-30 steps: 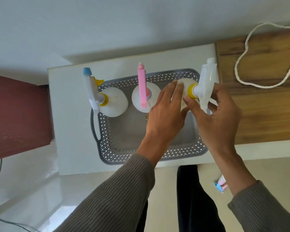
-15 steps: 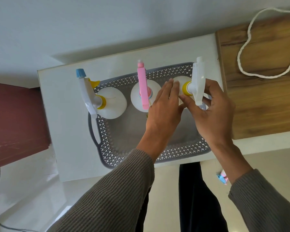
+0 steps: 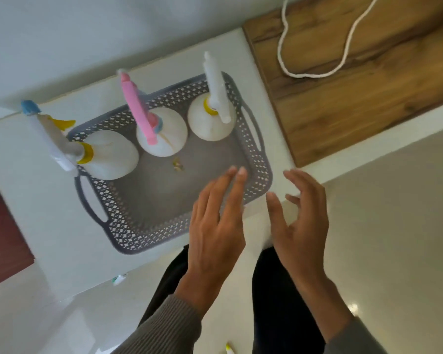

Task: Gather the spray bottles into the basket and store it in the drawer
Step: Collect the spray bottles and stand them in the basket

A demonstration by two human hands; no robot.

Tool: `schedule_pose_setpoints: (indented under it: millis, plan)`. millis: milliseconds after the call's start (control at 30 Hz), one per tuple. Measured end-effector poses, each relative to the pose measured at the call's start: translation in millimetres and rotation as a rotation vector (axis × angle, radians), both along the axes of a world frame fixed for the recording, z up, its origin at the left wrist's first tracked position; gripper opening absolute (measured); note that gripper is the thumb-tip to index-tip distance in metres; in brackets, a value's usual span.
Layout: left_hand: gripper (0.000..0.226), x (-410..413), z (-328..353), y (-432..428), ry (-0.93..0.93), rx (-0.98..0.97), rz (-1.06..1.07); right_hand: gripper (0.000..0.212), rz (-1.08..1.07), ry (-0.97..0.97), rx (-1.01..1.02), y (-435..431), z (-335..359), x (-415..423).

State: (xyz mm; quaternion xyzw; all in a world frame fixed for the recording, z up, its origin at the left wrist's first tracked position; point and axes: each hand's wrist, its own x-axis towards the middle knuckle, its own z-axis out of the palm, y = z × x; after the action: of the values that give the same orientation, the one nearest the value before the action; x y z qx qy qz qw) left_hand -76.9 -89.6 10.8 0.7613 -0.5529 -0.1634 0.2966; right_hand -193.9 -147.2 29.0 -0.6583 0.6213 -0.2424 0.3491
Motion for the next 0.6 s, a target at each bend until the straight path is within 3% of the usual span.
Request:
schedule_pose_setpoints:
  millis: [100,200,400,500,600]
  plan:
    - [0.060,-38,-10,20,0.032,0.045,-0.164,0.047,-0.010,0.101,0.115,25,-7,-46]
    - [0.067,-85,-24,29,0.014,0.127,-0.329,0.064,0.025,0.242,0.307,40,-21,-98]
    - [0.076,-175,-70,11,-0.070,0.341,-0.656,0.094,0.110,0.519,0.486,56,-77,-204]
    - [0.066,-213,-99,-13,-0.170,0.421,-0.812,0.097,0.033,0.528,0.623,61,-115,-253]
    - [0.073,-245,-132,-34,-0.331,0.435,-0.935,0.094,-0.046,0.470,0.730,63,-158,-291]
